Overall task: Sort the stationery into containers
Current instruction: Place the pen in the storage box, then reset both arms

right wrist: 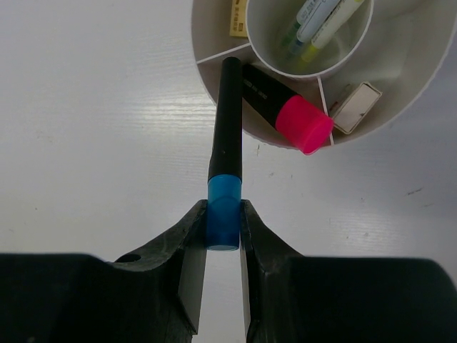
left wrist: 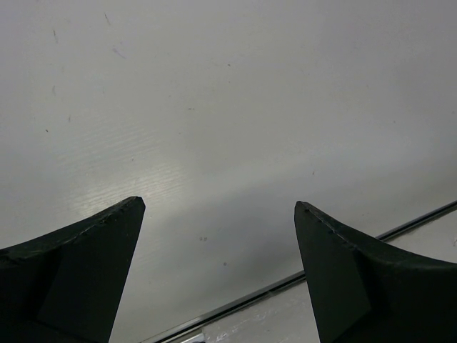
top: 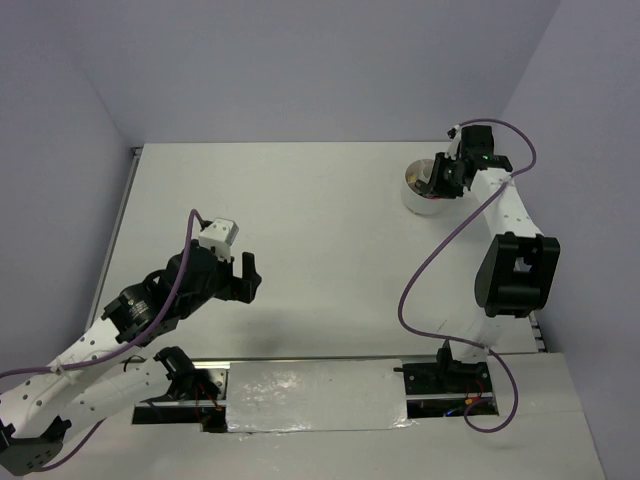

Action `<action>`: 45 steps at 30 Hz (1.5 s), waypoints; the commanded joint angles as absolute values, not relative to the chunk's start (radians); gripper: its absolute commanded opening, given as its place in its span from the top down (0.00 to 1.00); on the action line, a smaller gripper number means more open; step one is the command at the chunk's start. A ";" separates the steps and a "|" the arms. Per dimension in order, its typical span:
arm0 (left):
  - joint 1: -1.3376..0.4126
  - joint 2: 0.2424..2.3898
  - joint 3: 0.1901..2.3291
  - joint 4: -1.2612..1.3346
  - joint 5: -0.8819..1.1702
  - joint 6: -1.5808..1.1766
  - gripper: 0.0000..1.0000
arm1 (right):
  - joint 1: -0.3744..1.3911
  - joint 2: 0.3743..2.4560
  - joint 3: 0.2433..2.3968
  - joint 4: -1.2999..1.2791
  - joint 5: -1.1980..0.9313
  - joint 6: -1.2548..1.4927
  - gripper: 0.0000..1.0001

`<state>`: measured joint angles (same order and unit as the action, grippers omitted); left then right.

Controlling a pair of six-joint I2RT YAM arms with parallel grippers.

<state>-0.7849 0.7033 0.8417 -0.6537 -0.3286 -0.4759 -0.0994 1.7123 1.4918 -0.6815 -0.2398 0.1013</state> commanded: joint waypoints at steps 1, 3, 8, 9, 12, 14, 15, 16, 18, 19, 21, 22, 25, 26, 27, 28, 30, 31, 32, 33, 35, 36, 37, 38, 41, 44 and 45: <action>-0.784 0.706 0.854 -0.627 -0.341 -0.482 0.01 | -0.109 1.736 1.496 -0.701 -0.242 0.077 0.94; -0.785 0.712 0.856 -0.626 -0.339 -0.479 0.01 | -0.110 1.741 1.496 -0.709 -0.227 0.072 0.94; -0.785 0.721 0.857 -0.627 -0.339 -0.479 0.01 | -0.117 1.743 1.496 -0.707 -0.218 0.074 0.91; -0.785 0.721 0.857 -0.627 -0.341 -0.480 0.01 | -0.117 1.747 1.499 -0.710 -0.219 0.074 0.89; -0.785 0.716 0.856 -0.627 -0.342 -0.482 0.01 | -0.118 1.761 1.511 -0.716 -0.224 0.077 0.84; -0.785 0.715 0.856 -0.626 -0.339 -0.479 0.01 | -0.118 1.772 1.522 -0.721 -0.222 0.078 0.77; -0.785 0.716 0.854 -0.626 -0.339 -0.479 0.01 | -0.118 1.775 1.525 -0.722 -0.222 0.078 0.74; -0.785 0.718 0.856 -0.626 -0.339 -0.479 0.01 | -0.120 1.778 1.529 -0.724 -0.221 0.078 0.71; -0.785 0.721 0.857 -0.624 -0.334 -0.476 0.01 | -0.120 1.778 1.532 -0.727 -0.218 0.078 0.61; -0.785 0.724 0.857 -0.624 -0.334 -0.477 0.01 | -0.121 1.778 1.534 -0.724 -0.216 0.080 0.58; -0.784 0.727 0.857 -0.626 -0.331 -0.474 0.01 | -0.120 1.776 1.540 -0.730 -0.201 0.084 0.54; -0.785 0.727 0.857 -0.626 -0.330 -0.474 0.01 | -0.120 1.773 1.542 -0.730 -0.196 0.086 0.49; -0.785 0.727 0.856 -0.624 -0.331 -0.474 0.01 | -0.120 1.760 1.549 -0.730 -0.189 0.094 0.47; -0.785 0.726 0.856 -0.626 -0.333 -0.476 0.01 | -0.120 1.755 1.551 -0.730 -0.184 0.100 0.46; -0.785 0.726 0.857 -0.626 -0.333 -0.476 0.01 | -0.120 1.744 1.554 -0.729 -0.172 0.101 0.45; -0.785 0.724 0.856 -0.624 -0.334 -0.476 0.01 | -0.120 1.741 1.555 -0.720 -0.172 0.103 0.45; -0.785 0.723 0.857 -0.626 -0.334 -0.476 0.01 | -0.123 1.744 1.569 -0.724 -0.179 0.106 0.45; -0.785 0.721 0.856 -0.626 -0.333 -0.476 0.01 | -0.121 1.746 1.575 -0.738 -0.183 0.107 0.45; -0.785 0.721 0.856 -0.626 -0.336 -0.477 0.01 | -0.123 1.743 1.571 -0.738 -0.189 0.113 0.45; -0.785 0.718 0.857 -0.627 -0.339 -0.479 0.01 | -0.120 1.720 1.560 -0.730 -0.201 0.115 0.45; -0.785 0.713 0.859 -0.632 -0.357 -0.483 0.01 | -0.117 1.680 1.537 -0.700 -0.251 0.124 0.44; -0.785 0.707 0.862 -0.635 -0.368 -0.488 0.01 | -0.106 1.633 1.529 -0.696 -0.259 0.127 0.44; -0.785 0.704 0.862 -0.635 -0.382 -0.498 0.01 | -0.097 1.605 1.526 -0.689 -0.247 0.133 0.44; -0.781 0.701 0.865 -0.641 -0.411 -0.503 0.01 | -0.083 1.542 1.519 -0.689 -0.238 0.135 0.44; -0.764 0.716 0.894 -0.678 -0.555 -0.578 0.01 | -0.025 1.391 1.471 -0.672 -0.167 0.140 0.40; -0.691 0.790 0.975 -0.782 -0.687 -0.676 0.01 | 0.047 1.199 1.366 -0.621 -0.094 0.138 0.00; -0.669 0.828 0.997 -0.810 -0.699 -0.704 0.01 | 0.078 1.152 1.339 -0.602 -0.075 0.140 0.00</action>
<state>-0.7223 0.7712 0.9134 -0.7376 -0.5312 -0.5892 0.0196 1.3182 1.4017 -0.6601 -0.1497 0.1364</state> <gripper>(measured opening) 0.993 0.992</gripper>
